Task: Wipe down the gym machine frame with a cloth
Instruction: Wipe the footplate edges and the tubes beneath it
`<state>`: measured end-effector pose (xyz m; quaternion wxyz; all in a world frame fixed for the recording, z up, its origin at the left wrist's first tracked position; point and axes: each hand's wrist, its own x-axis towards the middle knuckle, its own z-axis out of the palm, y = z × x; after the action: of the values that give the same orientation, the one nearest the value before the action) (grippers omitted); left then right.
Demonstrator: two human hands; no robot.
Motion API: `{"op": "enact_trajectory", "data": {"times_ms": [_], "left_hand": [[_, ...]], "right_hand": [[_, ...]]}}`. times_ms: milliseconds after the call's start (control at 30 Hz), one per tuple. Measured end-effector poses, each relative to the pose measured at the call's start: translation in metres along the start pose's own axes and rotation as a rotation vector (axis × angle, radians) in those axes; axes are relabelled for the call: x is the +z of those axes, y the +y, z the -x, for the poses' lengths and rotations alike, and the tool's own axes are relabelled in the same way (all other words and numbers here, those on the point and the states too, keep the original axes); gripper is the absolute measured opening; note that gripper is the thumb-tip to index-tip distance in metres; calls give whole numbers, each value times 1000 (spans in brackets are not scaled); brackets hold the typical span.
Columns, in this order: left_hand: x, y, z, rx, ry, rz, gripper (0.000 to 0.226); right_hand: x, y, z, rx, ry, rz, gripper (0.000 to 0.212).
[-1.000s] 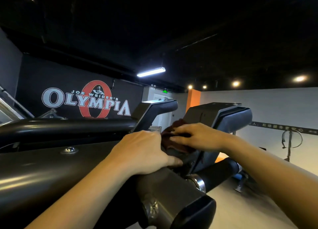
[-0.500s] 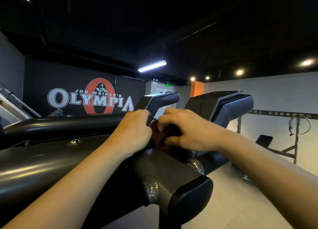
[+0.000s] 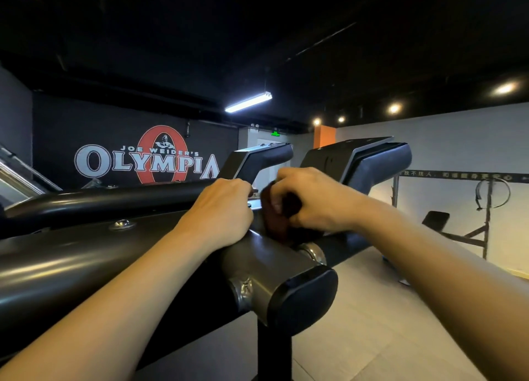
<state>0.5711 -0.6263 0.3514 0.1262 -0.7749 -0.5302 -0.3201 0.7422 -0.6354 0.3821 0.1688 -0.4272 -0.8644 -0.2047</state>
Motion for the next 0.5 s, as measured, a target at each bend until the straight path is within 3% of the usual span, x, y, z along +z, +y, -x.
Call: {"op": "enact_trajectory", "data": {"times_ms": [167, 267, 367, 500], "left_hand": [[-1, -3, 1, 25, -13, -38, 24], [-3, -1, 2, 63, -54, -75, 28], [-8, 5, -4, 108, -125, -186, 31], [-4, 25, -29, 154, -219, -183, 39]], "right_hand": [[0, 11, 10, 47, -32, -29, 19], [-9, 41, 21, 191, -45, 129, 15], [-11, 55, 25, 225, -5, 378, 34], [1, 58, 19, 205, -111, 276, 39]]}}
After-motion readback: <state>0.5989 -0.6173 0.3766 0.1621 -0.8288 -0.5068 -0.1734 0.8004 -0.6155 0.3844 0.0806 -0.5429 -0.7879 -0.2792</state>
